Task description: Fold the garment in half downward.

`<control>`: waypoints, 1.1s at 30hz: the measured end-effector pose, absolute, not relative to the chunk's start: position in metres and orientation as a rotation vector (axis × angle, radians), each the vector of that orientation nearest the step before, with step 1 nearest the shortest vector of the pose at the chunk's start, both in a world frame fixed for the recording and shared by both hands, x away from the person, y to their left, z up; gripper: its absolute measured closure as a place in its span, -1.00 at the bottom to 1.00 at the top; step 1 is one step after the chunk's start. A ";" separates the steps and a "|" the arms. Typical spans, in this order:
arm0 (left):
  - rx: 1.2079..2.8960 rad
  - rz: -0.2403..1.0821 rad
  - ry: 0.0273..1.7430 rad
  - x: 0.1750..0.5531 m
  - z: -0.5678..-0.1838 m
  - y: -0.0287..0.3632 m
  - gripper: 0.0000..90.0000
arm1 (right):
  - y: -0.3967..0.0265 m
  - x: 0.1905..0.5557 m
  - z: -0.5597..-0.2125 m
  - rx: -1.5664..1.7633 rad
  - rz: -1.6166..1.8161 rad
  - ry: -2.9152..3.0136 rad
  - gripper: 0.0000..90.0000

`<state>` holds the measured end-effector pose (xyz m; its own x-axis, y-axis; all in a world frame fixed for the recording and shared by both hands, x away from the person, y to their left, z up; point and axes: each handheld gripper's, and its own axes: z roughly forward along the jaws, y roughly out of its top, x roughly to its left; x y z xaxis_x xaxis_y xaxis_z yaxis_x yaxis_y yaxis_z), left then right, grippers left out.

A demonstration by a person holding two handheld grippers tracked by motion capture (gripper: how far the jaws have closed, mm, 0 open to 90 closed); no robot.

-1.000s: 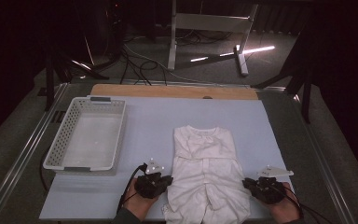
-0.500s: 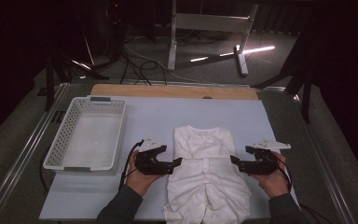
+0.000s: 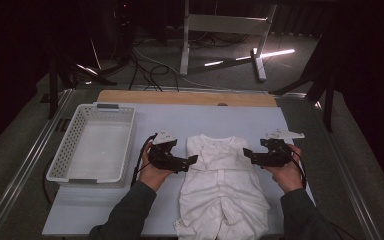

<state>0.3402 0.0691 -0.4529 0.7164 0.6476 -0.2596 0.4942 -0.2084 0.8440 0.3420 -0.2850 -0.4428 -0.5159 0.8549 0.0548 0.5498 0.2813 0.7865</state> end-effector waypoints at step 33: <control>1.840 0.272 0.897 0.365 -0.454 0.060 -1.00 | -0.289 0.423 -0.511 1.588 0.930 2.123 0.03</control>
<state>0.3647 0.0605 -0.4542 0.6960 0.6868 -0.2095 0.4547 -0.1959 0.8688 0.4227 -0.2894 -0.5107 -0.3239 0.9387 0.1177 0.7227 0.1652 0.6711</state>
